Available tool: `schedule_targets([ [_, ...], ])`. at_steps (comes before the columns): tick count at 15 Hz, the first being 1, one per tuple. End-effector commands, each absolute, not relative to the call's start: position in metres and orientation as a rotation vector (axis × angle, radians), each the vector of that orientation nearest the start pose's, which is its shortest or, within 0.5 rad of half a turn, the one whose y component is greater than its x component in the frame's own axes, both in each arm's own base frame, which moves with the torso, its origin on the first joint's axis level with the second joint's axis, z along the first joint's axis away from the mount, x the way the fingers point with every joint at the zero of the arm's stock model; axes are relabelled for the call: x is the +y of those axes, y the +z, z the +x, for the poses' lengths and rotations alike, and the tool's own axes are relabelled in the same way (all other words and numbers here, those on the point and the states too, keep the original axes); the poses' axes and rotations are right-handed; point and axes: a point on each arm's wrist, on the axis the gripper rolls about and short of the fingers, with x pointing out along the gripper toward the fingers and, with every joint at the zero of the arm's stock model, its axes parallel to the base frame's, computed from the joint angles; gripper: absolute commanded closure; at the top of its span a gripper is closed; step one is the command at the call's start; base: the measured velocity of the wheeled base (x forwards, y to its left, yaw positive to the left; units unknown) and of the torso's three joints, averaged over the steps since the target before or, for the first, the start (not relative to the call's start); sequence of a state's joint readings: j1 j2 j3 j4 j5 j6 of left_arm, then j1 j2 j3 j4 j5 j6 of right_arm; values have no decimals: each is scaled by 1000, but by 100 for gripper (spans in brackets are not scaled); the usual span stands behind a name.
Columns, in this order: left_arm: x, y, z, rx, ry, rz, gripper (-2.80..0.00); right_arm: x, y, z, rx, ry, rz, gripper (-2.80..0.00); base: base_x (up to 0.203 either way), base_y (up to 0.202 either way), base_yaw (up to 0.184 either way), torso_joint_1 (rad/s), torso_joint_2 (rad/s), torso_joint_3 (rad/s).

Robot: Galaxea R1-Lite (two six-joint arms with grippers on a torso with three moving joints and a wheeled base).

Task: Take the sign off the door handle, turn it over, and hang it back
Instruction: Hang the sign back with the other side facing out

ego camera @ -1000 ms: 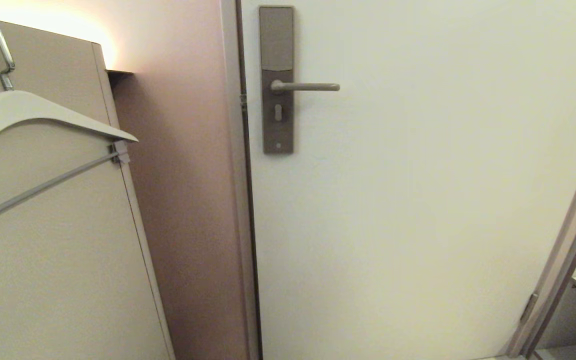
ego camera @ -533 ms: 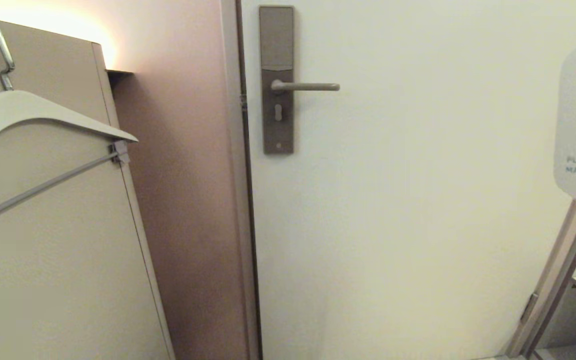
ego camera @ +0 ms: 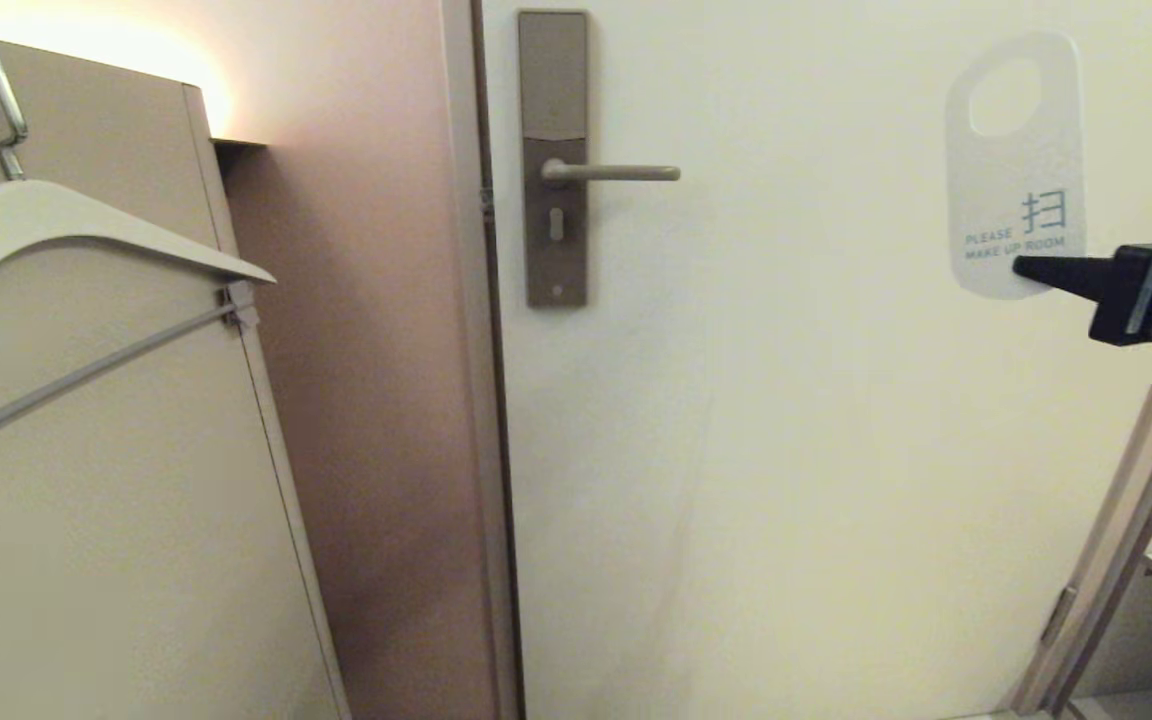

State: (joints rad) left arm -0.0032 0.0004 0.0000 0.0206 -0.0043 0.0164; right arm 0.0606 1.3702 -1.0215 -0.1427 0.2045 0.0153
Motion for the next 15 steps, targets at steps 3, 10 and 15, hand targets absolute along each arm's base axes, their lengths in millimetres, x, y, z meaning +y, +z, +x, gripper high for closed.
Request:
schedule_targets([
  [3, 0, 73, -23, 20, -8, 17, 0, 35, 279, 272, 245, 314, 27, 0, 0, 0, 0, 0, 0, 0],
  [10, 0, 73, -23, 20, -8, 17, 0, 69, 283, 303, 200, 402, 9, 0, 0, 0, 0, 0, 0, 0],
  [15, 0, 73, -23, 21, -8, 17, 0, 100, 281, 321, 193, 480, -8, 0, 0, 0, 0, 0, 0, 0],
])
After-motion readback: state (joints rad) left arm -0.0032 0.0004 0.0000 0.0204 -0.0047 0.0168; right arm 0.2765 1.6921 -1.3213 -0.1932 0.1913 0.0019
